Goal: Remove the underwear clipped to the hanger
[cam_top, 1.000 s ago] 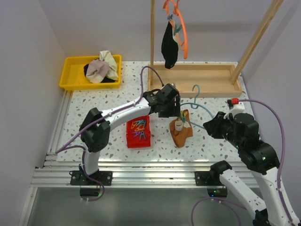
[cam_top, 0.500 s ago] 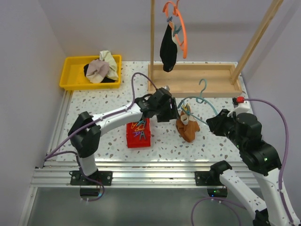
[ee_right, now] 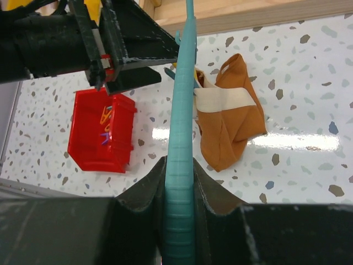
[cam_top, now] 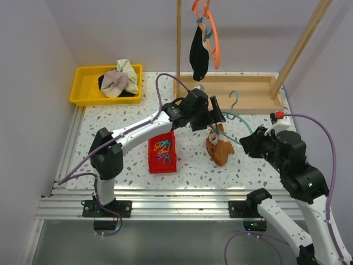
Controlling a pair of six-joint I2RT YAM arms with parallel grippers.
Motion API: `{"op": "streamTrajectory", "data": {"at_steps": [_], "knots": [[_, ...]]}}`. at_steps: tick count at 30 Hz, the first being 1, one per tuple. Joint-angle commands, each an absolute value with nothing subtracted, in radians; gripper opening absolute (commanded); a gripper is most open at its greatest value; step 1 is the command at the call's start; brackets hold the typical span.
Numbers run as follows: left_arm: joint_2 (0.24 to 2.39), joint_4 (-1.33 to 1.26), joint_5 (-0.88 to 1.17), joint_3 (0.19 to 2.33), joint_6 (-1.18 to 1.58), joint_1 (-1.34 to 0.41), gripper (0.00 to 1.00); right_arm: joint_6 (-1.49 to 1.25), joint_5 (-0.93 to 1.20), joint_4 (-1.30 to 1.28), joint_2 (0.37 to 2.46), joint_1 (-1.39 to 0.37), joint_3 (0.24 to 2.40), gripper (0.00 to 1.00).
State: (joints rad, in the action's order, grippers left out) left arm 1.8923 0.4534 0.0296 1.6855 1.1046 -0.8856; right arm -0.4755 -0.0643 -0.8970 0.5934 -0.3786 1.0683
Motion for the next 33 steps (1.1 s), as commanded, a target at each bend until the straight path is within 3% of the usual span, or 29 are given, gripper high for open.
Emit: {"op": "streamTrajectory", "data": {"at_steps": [1, 10, 18, 27, 31, 33], "knots": [[1.971, 0.557, 0.008, 1.755, 1.129, -0.884, 1.00, -0.453, -0.064, -0.810, 0.600, -0.376, 1.085, 0.00], [2.037, 0.624, 0.003, 1.845, 1.118, -0.877, 0.96, -0.448, -0.064, -0.778, 0.614, -0.377, 1.078, 0.00], [2.053, 0.606, 0.005, 1.832, 1.134, -0.854, 0.76, -0.442, -0.071, -0.770, 0.620, -0.376, 1.074, 0.00], [1.915, 0.485, -0.020, 1.649, 1.187, -0.839, 0.57, -0.451, -0.121, -0.778, 0.615, -0.377, 1.074, 0.00], [1.858, 0.428, -0.018, 1.553, 1.236, -0.839, 0.56, -0.451, -0.150, -0.779, 0.617, -0.376, 1.075, 0.00], [1.818, 0.358, -0.020, 1.508, 1.270, -0.839, 0.60, -0.448, -0.138, -0.778, 0.618, -0.376, 1.075, 0.00]]}}
